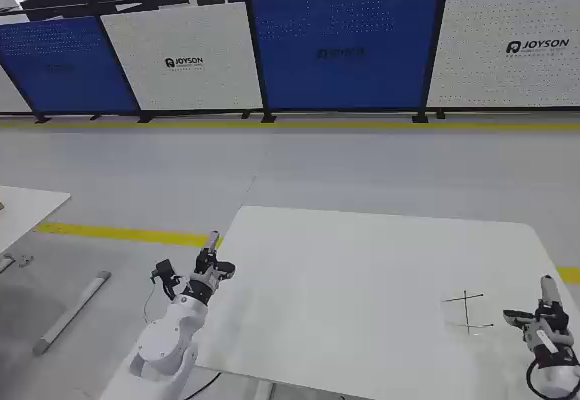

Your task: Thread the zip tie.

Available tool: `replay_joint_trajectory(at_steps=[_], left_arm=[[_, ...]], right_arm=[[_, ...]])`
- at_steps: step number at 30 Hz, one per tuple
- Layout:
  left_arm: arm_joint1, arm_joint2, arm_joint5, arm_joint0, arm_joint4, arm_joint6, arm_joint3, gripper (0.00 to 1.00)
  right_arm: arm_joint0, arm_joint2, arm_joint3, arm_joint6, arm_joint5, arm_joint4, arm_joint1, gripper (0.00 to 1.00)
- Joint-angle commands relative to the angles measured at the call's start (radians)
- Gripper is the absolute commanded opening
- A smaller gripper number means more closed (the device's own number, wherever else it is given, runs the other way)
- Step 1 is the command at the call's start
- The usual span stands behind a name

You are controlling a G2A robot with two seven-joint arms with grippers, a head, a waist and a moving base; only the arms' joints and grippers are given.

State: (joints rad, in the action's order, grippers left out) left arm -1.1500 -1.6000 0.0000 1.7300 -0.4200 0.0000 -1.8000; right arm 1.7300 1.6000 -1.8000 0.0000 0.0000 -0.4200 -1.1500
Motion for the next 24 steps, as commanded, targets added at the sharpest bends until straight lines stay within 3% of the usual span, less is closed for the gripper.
replay_joint_trajectory(at_steps=[1,2,3,4,8,9,11,19,24], left_arm=[[0.0,0.0,0.0,0.0,0.0,0.0,0.0,1.0],[0.0,0.0,0.0,0.0,0.0,0.0,0.0,0.78],[0.0,0.0,0.0,0.0,0.0,0.0,0.0,1.0],[0.0,0.0,0.0,0.0,0.0,0.0,0.0,0.78],[0.0,0.0,0.0,0.0,0.0,0.0,0.0,0.78],[0.0,0.0,0.0,0.0,0.0,0.0,0.0,1.0],[0.0,0.0,0.0,0.0,0.0,0.0,0.0,1.0],[0.0,0.0,0.0,0.0,0.0,0.0,0.0,1.0],[0.0,0.0,0.0,0.0,0.0,0.0,0.0,1.0]], right_arm=[[0.0,0.0,0.0,0.0,0.0,0.0,0.0,0.78],[0.0,0.0,0.0,0.0,0.0,0.0,0.0,1.0],[0.0,0.0,0.0,0.0,0.0,0.0,0.0,0.78],[0.0,0.0,0.0,0.0,0.0,0.0,0.0,0.78],[0.0,0.0,0.0,0.0,0.0,0.0,0.0,0.78],[-0.004,0.004,-0.005,0.009,-0.003,0.011,0.001,1.0],[-0.007,0.025,-0.001,0.065,0.0,0.047,0.007,1.0],[-0.012,0.147,0.003,0.55,0.039,0.185,0.049,1.0],[-0.025,0.173,0.023,0.595,0.05,0.183,0.055,1.0]])
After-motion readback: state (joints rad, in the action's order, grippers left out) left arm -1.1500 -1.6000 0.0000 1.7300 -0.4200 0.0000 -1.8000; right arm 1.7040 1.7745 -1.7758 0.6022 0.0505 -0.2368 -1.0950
